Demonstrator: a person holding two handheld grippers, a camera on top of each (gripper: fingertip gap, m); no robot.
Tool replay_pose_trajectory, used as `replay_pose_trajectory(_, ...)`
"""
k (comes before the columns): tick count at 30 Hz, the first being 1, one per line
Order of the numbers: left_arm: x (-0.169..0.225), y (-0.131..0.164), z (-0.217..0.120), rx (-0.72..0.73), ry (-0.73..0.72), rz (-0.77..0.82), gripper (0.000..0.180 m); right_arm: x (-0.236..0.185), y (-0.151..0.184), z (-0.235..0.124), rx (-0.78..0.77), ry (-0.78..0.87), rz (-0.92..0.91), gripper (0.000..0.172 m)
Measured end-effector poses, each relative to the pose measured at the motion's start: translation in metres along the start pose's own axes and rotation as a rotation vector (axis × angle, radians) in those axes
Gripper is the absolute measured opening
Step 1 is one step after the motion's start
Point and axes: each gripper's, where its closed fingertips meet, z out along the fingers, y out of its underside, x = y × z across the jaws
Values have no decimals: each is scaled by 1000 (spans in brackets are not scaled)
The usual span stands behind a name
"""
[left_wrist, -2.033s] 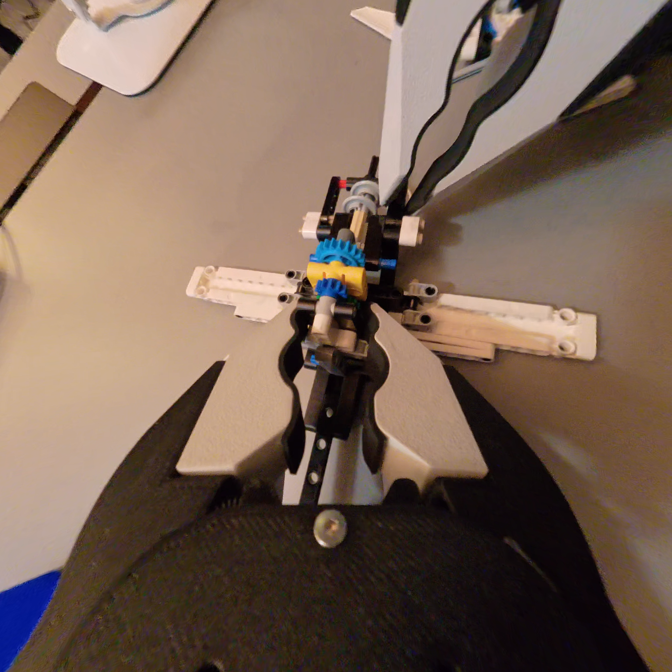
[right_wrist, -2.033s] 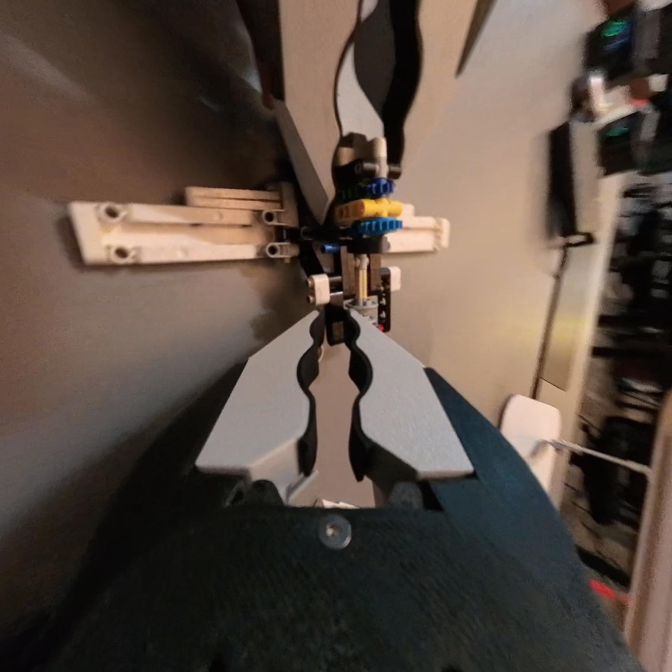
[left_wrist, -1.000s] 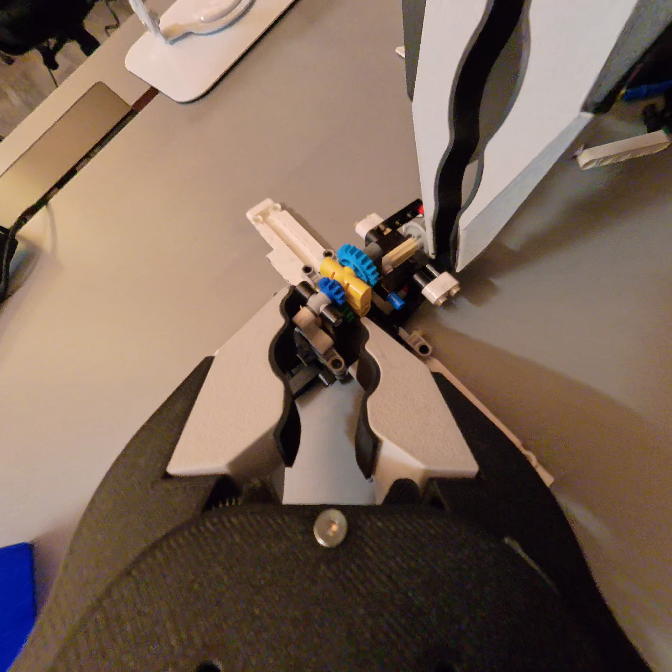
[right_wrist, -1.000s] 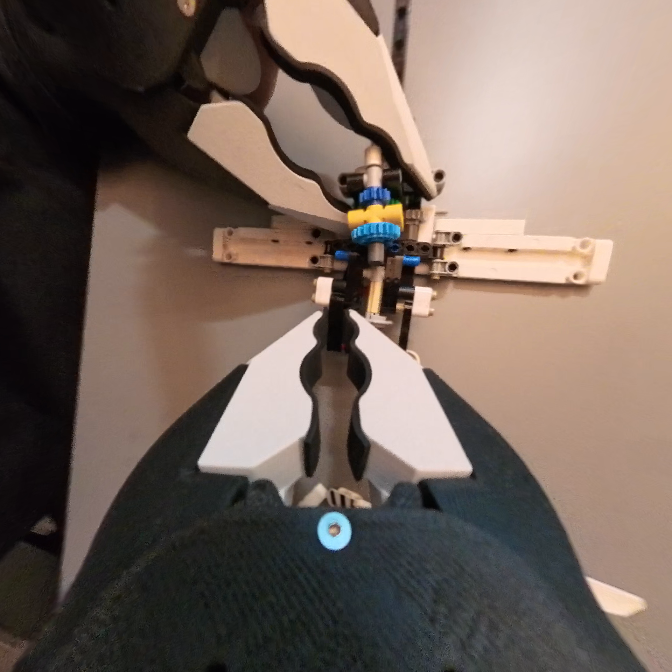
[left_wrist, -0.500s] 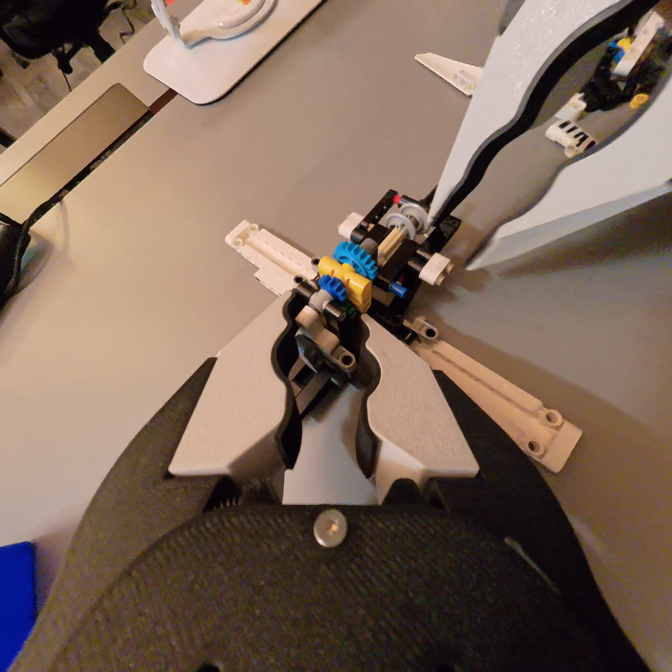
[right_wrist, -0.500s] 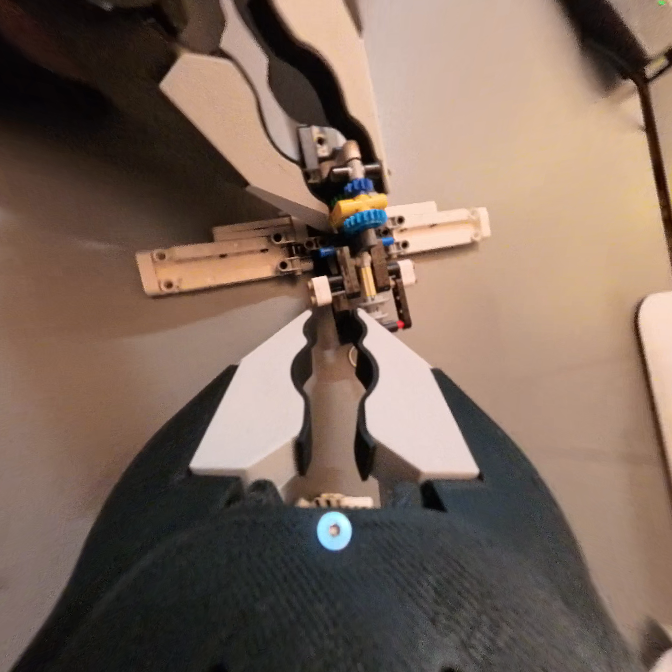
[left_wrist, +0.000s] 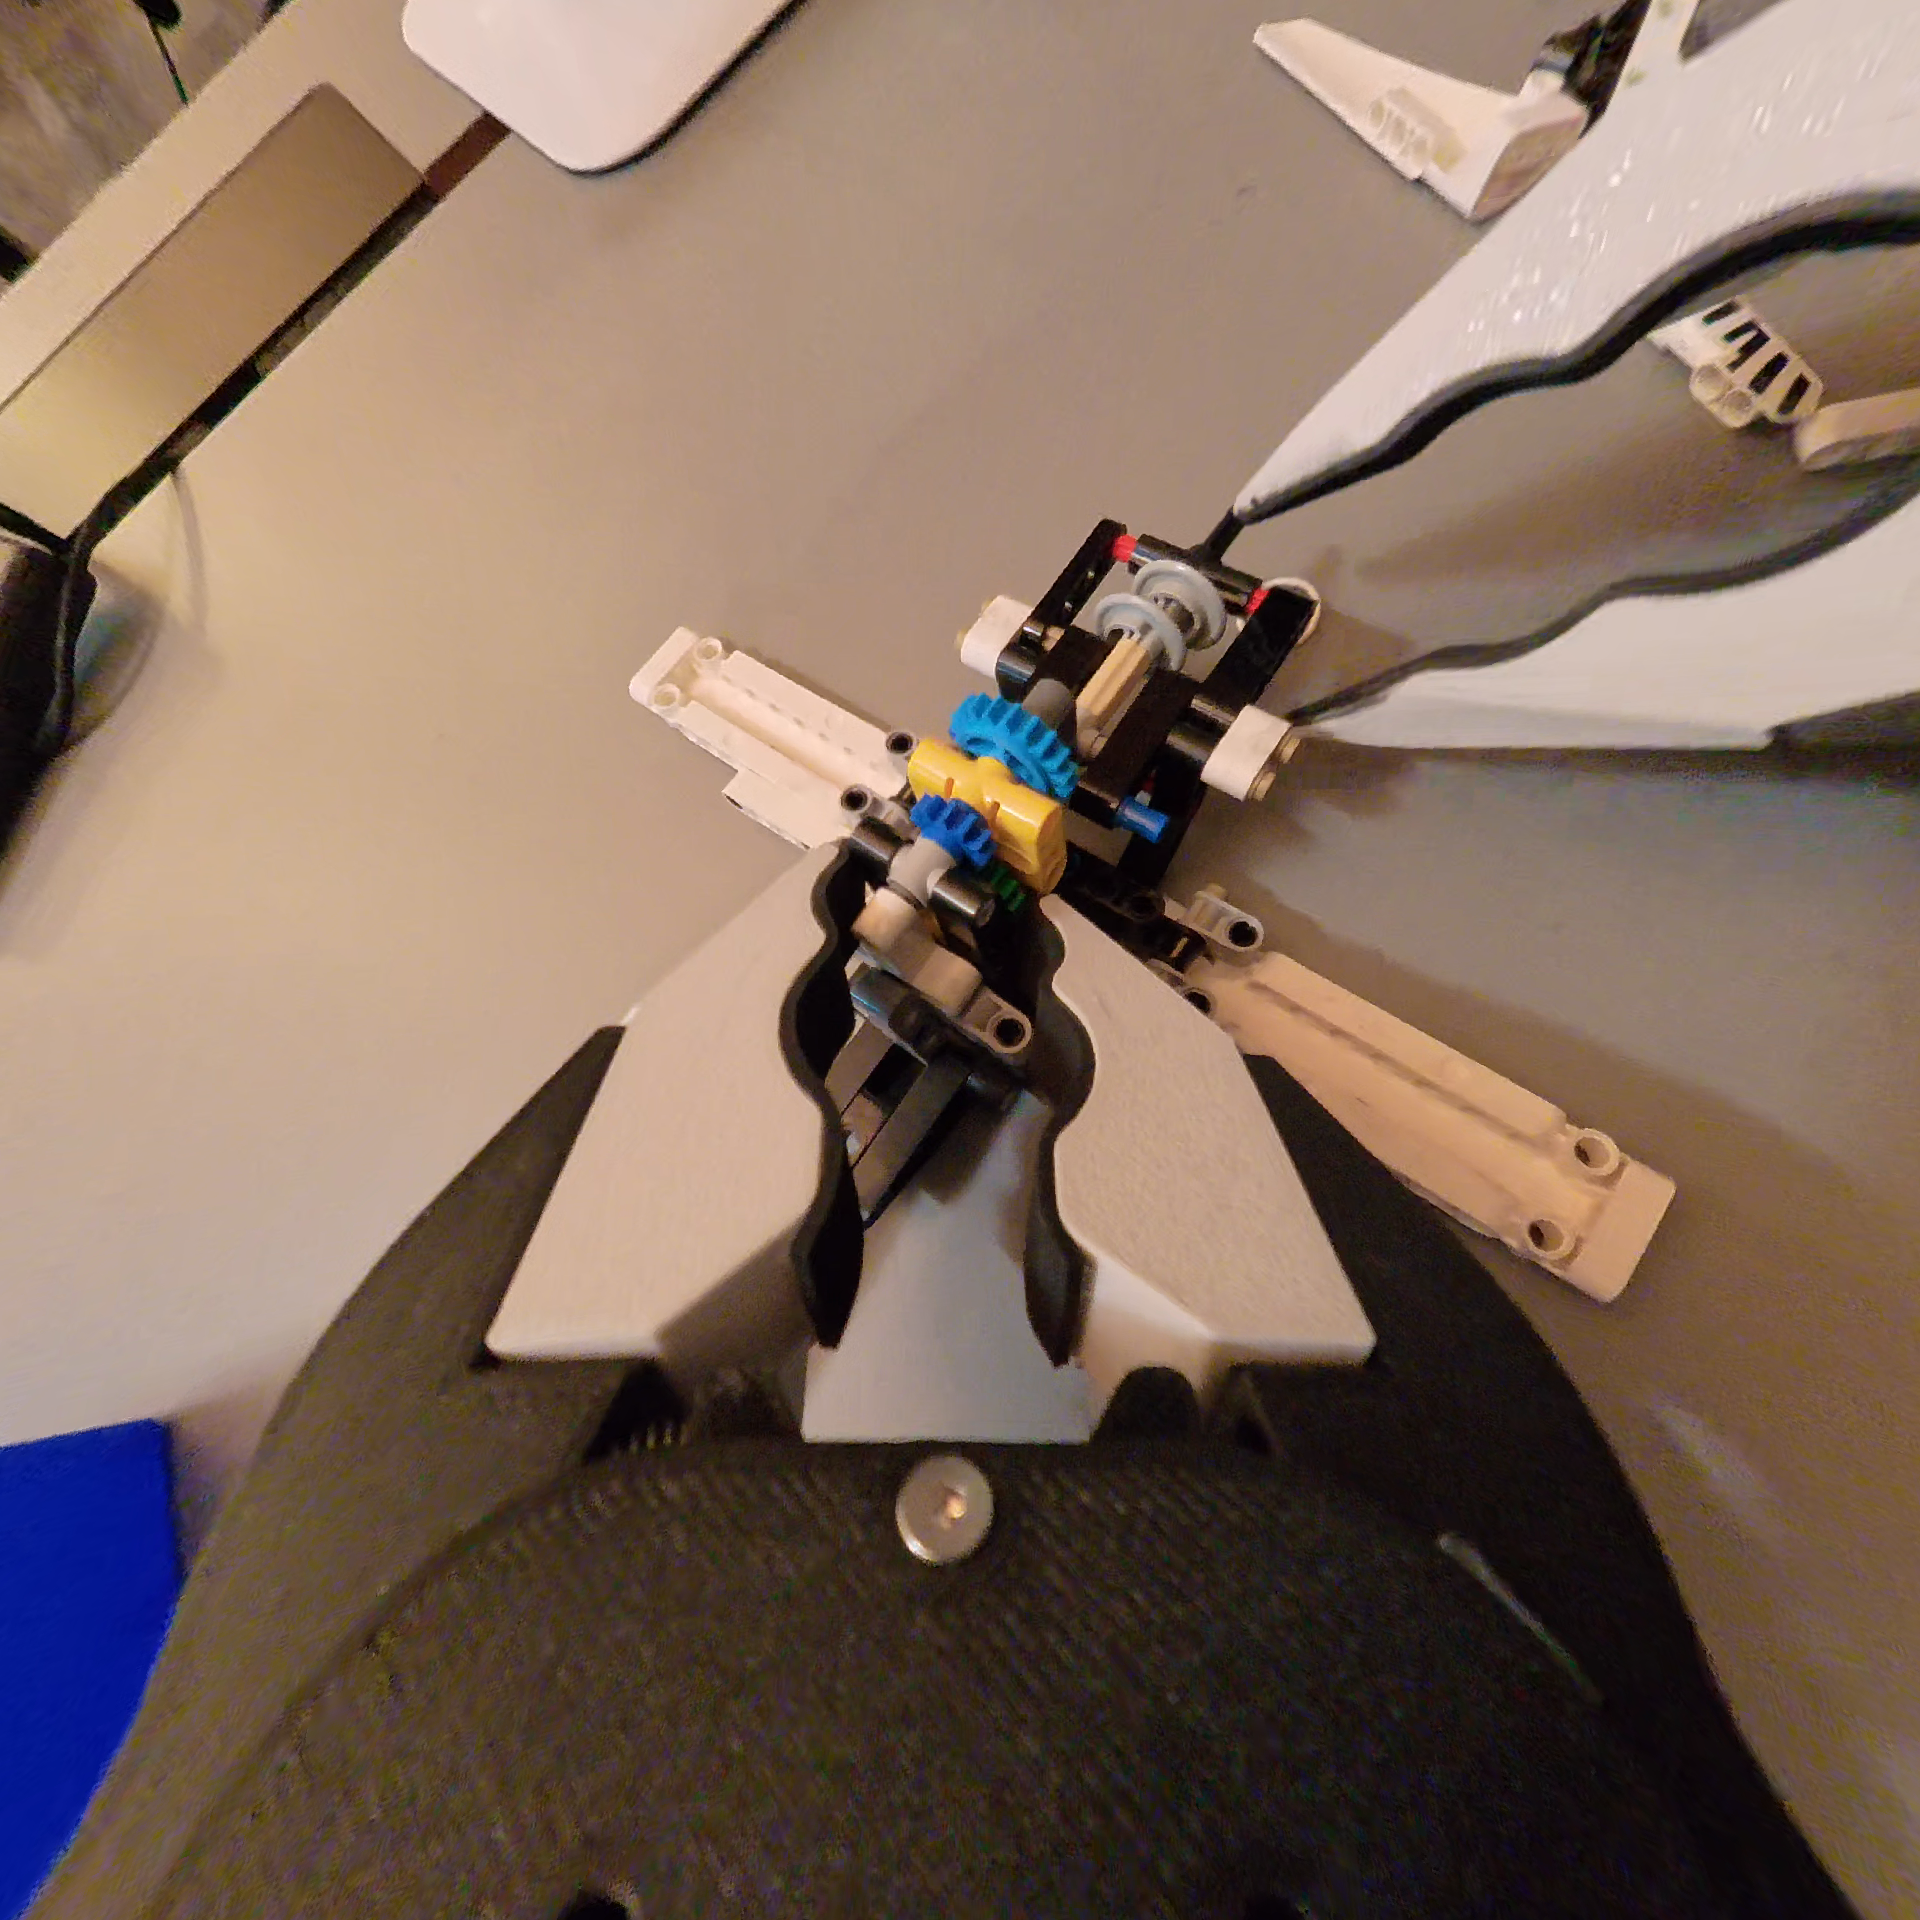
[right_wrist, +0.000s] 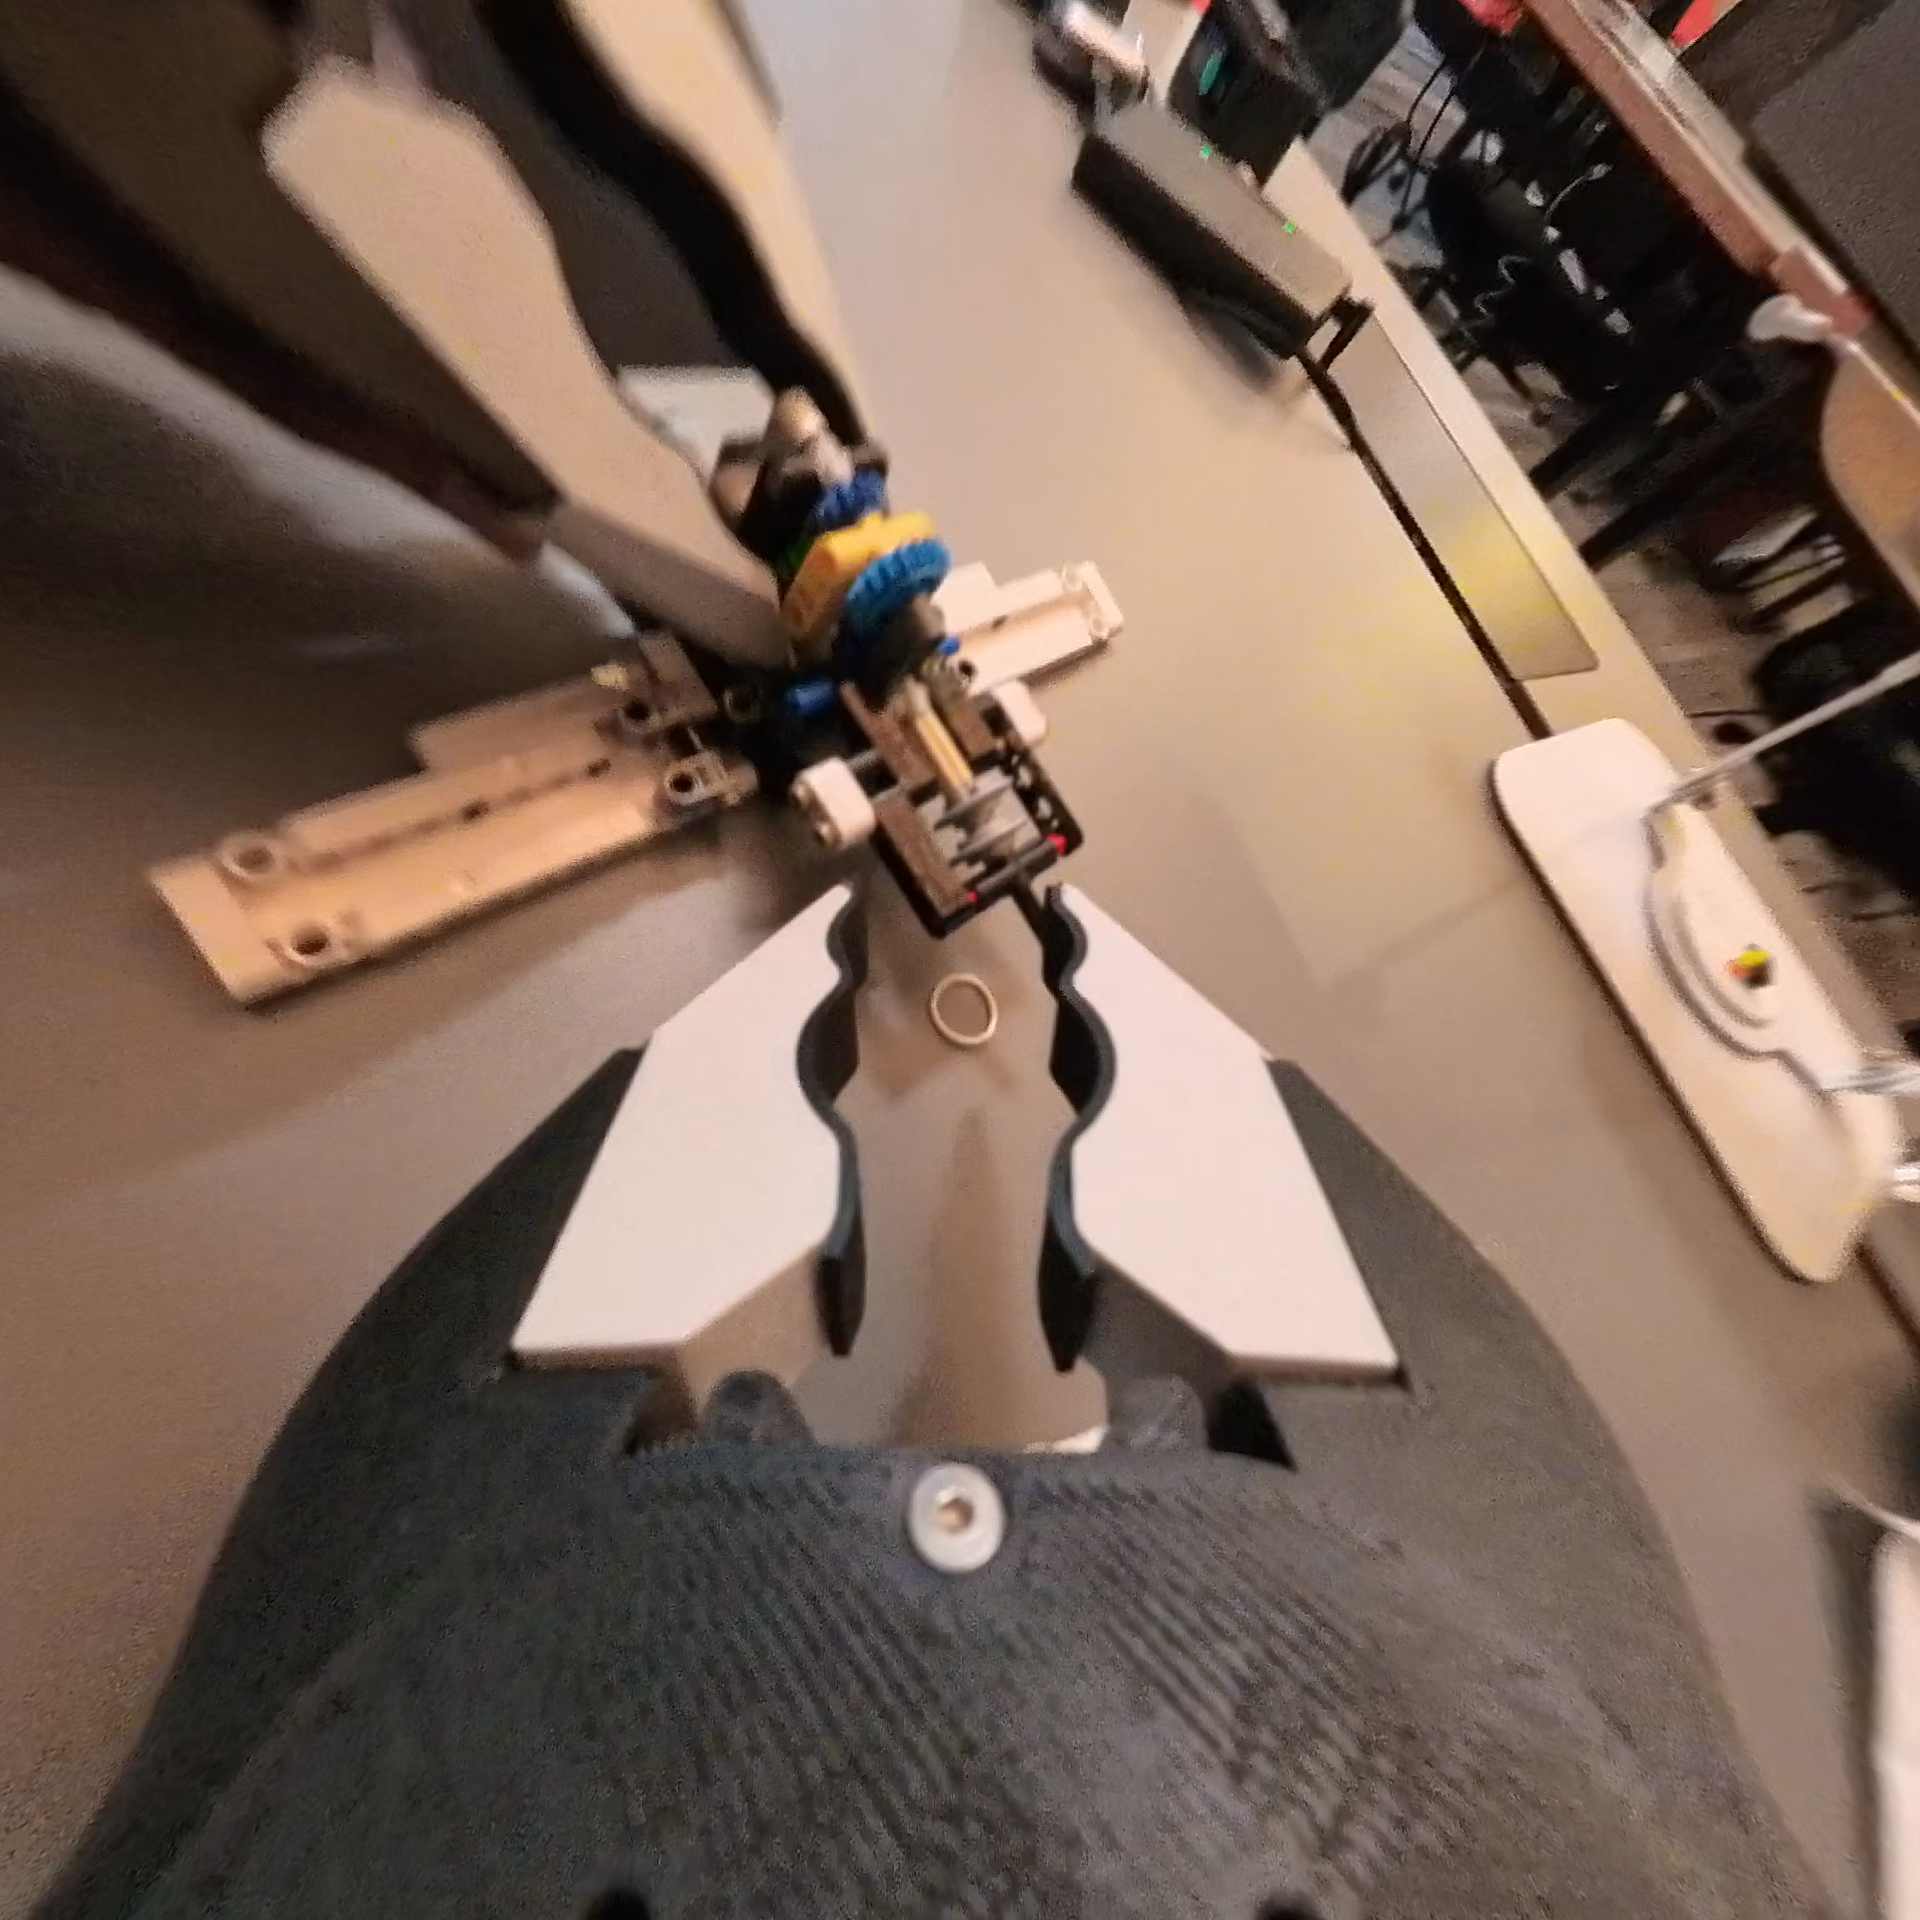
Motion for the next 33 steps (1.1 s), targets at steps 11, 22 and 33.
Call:
replay_pose_trajectory(11, 0, 8, -8, -139, 85, -34, 29, -3, -9, 7, 34, 122, -355, 14)
replay_pose_trajectory(22, -1, -12, -32, -89, 240, -94, 32, 4, -28, -4, 165, -131, 178, 13)
replay_pose_trajectory(33, 3, 1, -33, -132, 265, -97, 31, 0, -31, -4, 167, -79, 99, 13)
